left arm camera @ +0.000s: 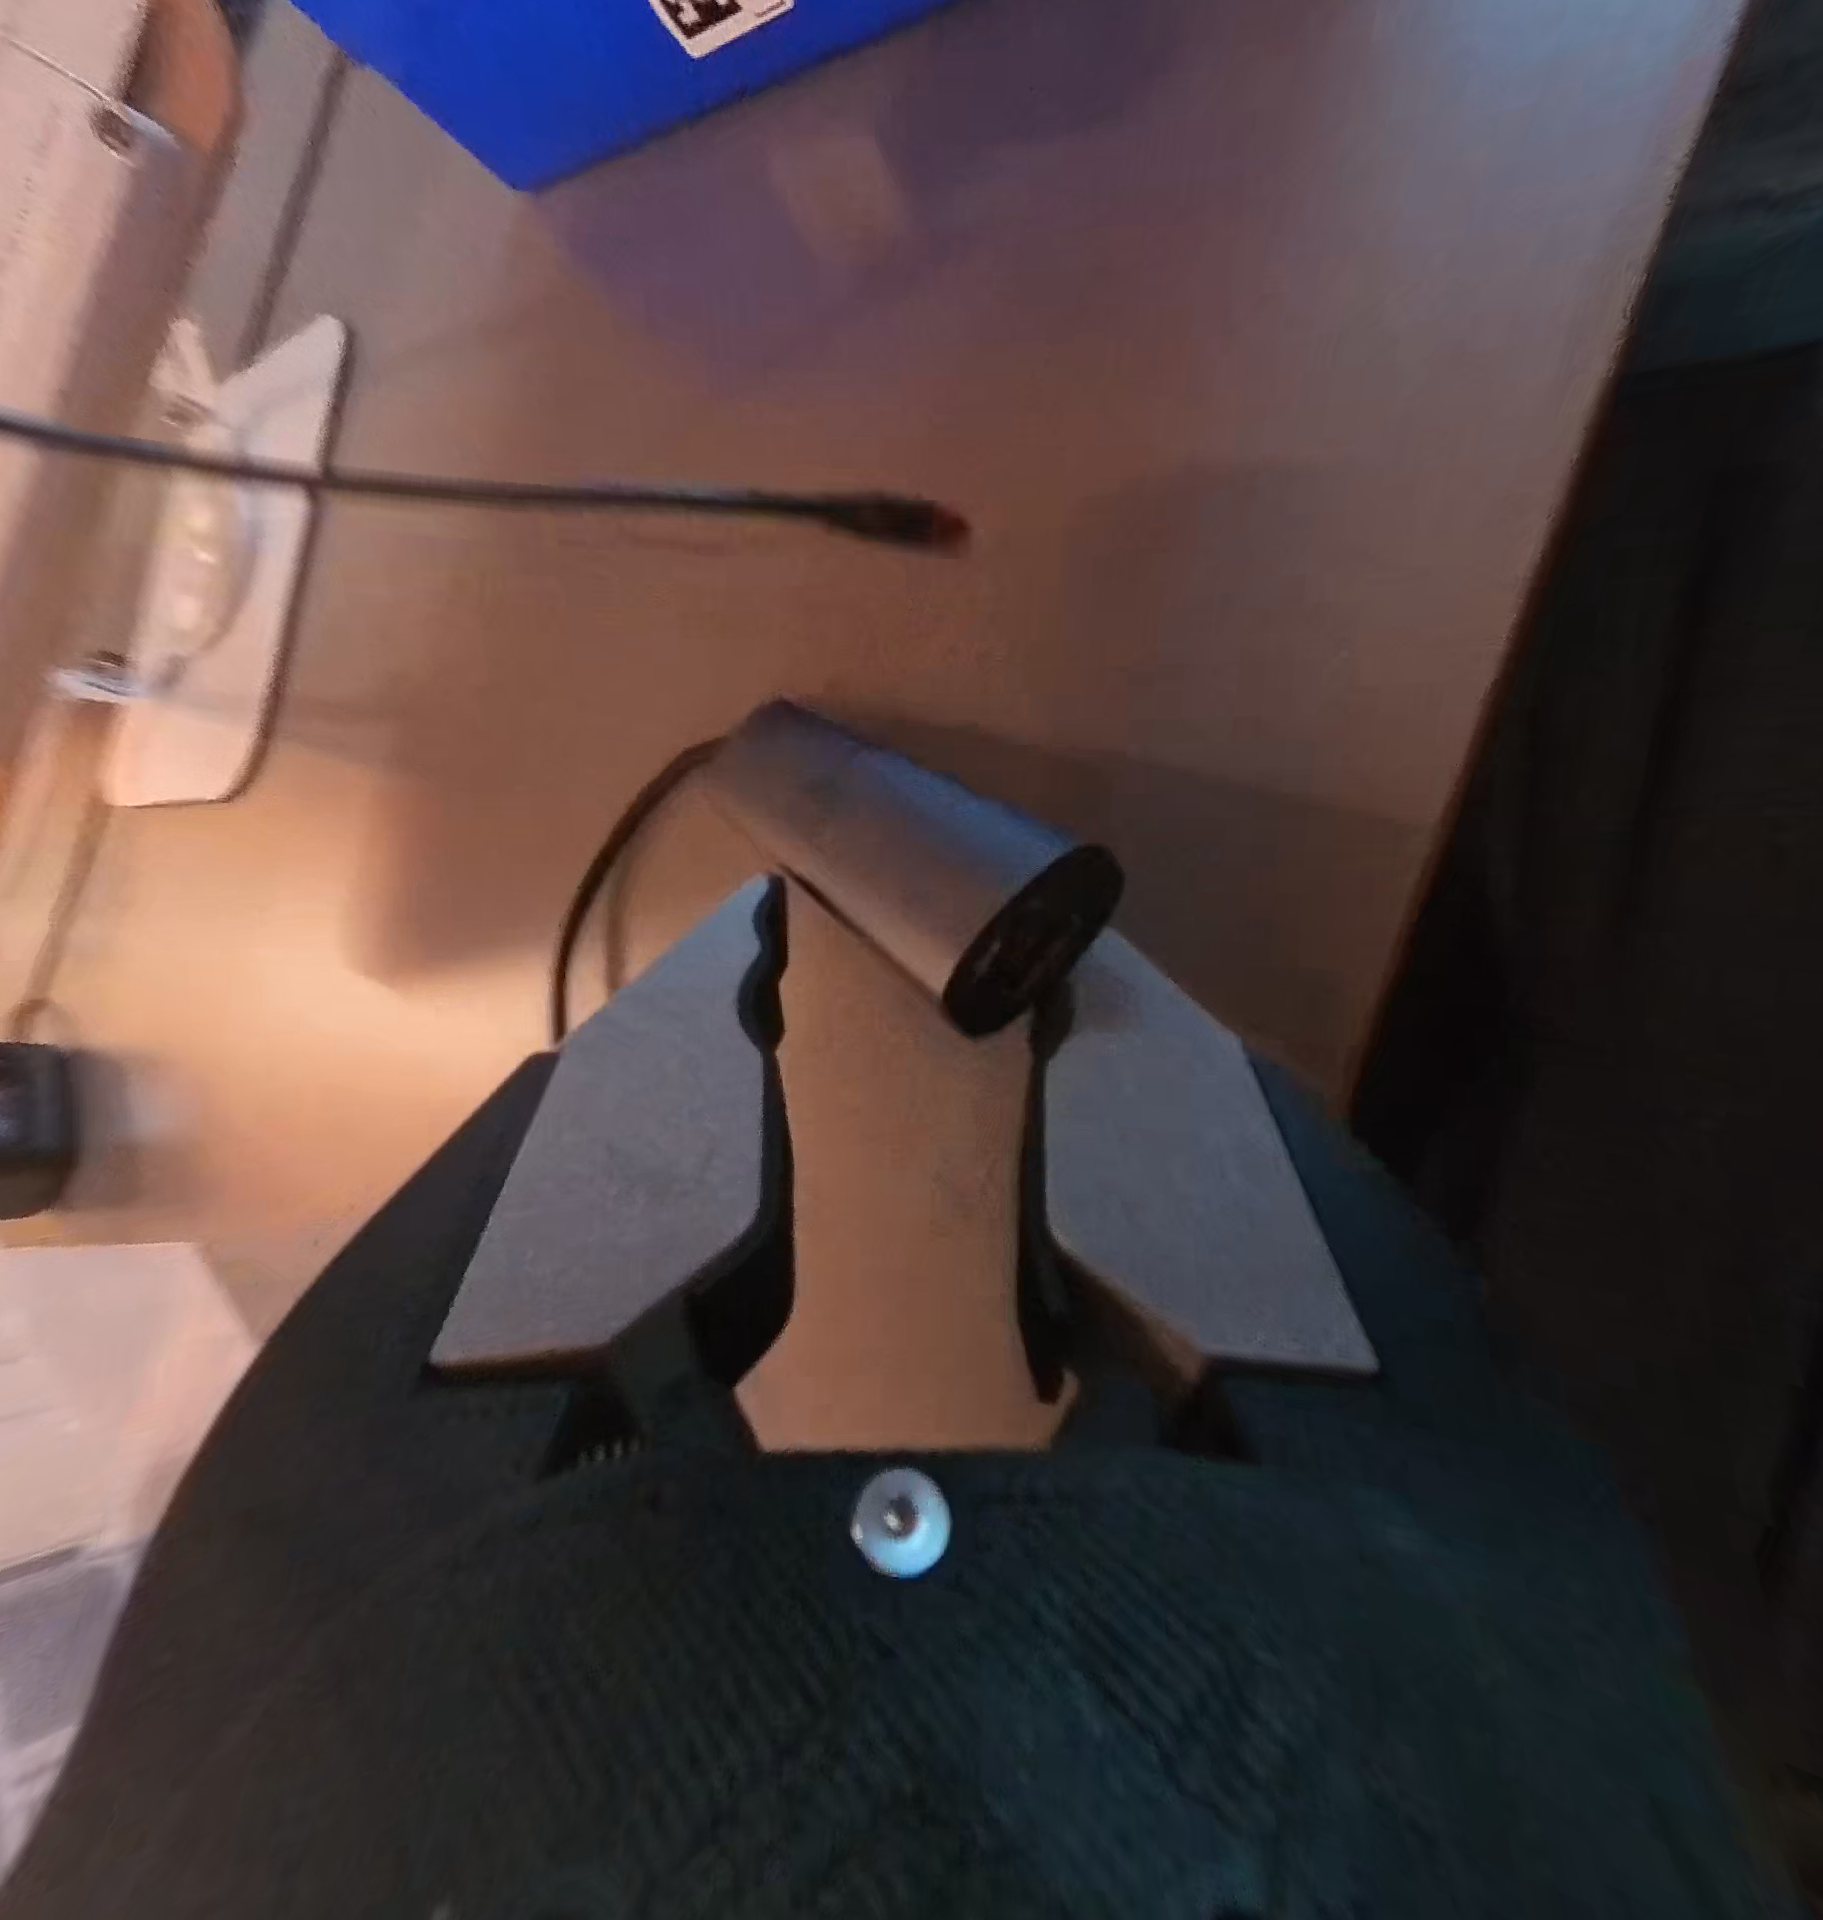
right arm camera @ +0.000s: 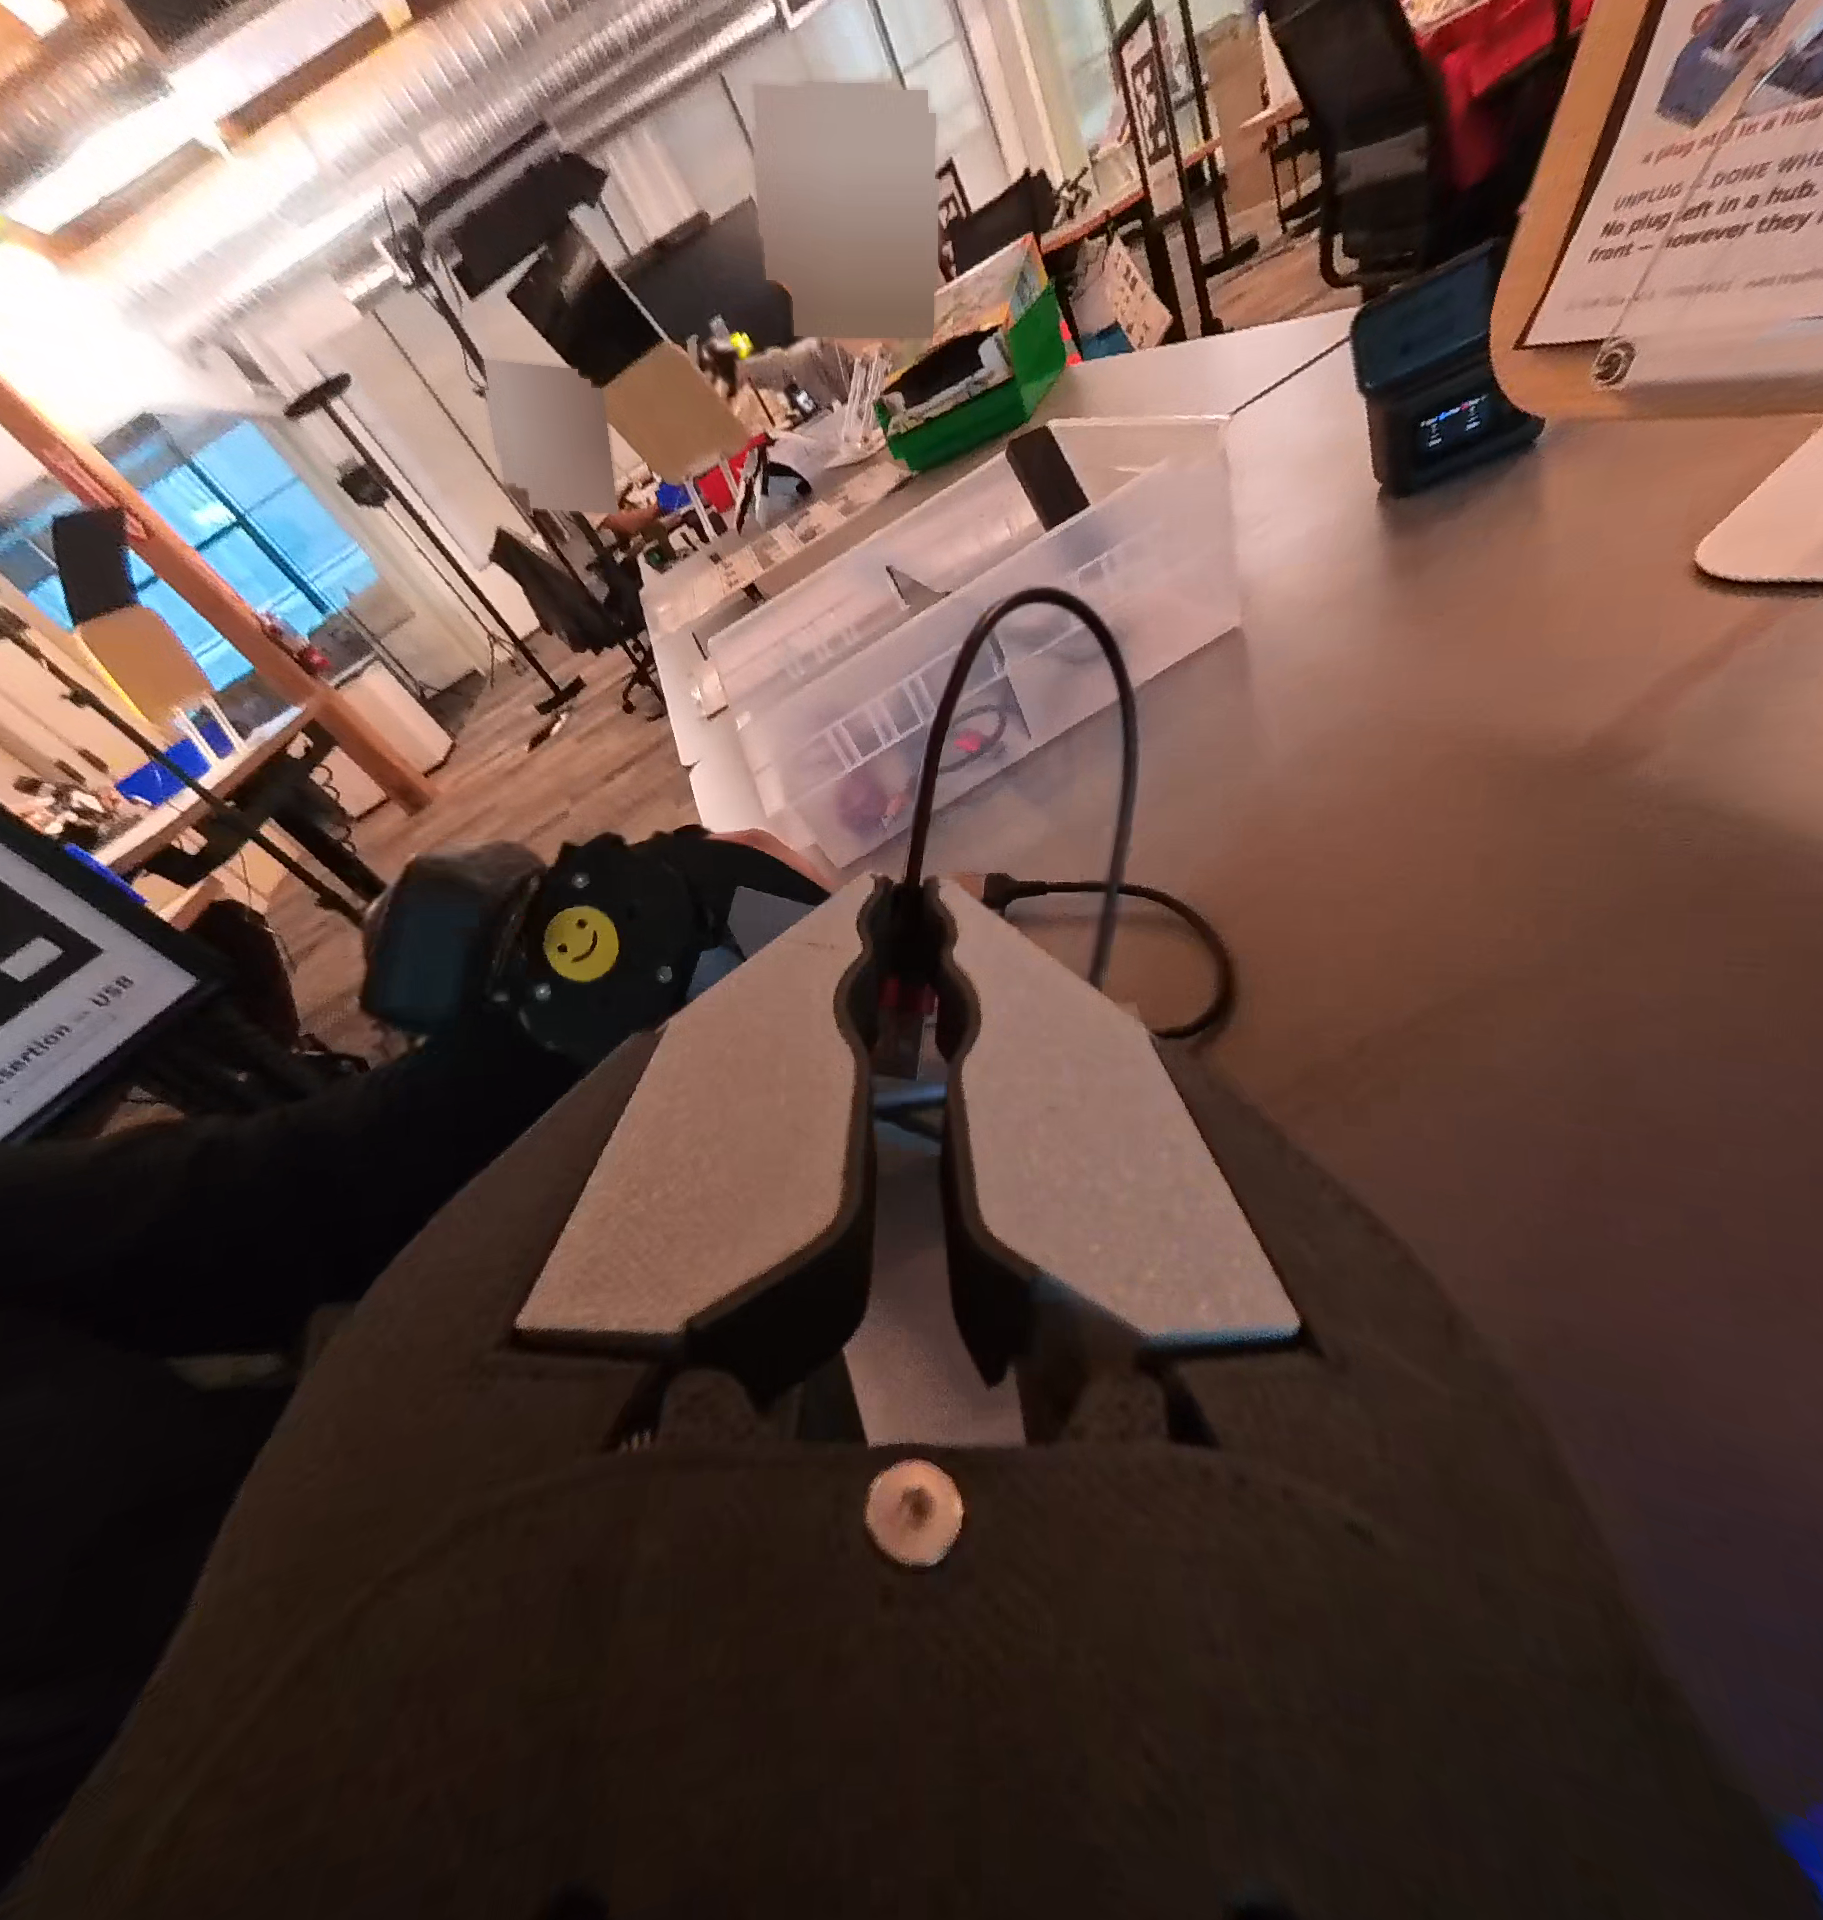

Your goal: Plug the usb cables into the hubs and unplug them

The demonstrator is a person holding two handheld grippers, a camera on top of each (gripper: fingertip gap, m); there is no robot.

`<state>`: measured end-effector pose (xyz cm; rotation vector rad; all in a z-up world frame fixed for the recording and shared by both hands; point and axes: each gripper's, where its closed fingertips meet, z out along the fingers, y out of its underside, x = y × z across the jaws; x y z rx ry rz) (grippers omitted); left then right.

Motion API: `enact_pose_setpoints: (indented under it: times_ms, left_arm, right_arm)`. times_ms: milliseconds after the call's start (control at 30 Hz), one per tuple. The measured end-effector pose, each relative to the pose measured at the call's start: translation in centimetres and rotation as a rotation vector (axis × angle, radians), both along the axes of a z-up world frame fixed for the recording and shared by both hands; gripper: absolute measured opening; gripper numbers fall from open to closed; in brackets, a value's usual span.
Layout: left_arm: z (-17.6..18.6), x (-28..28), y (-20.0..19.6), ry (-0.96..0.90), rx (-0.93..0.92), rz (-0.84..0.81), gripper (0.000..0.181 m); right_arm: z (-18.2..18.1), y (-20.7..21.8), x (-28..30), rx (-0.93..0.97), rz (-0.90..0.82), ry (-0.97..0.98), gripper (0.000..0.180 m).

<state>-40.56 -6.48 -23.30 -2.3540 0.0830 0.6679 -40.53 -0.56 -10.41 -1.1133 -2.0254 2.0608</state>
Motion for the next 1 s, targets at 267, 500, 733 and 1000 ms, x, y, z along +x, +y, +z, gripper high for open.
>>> enact_pose_setpoints:
  times_ms: [267,500,733,1000]
  left_arm:
    - [1.8,1.4,-2.1,-0.225,0.029,0.012,0.061]
    - [7.8,3.3,-0.5,-0.359,0.341,-0.040,0.042]
    - [11.2,4.1,0.0,-0.542,0.590,-0.111,0.013]
    - [11.6,4.9,-0.1,-0.504,0.573,-0.158,0.002]
  right_arm:
    - [0.2,-1.5,1.0,0.042,0.060,0.067,0.003]
    - [-0.6,-4.2,2.5,0.213,0.103,0.186,0.003]
    - [-1.2,-7.1,4.8,0.302,0.209,0.270,0.003]
    - [-2.0,-7.0,5.9,0.383,0.298,0.313,0.003]
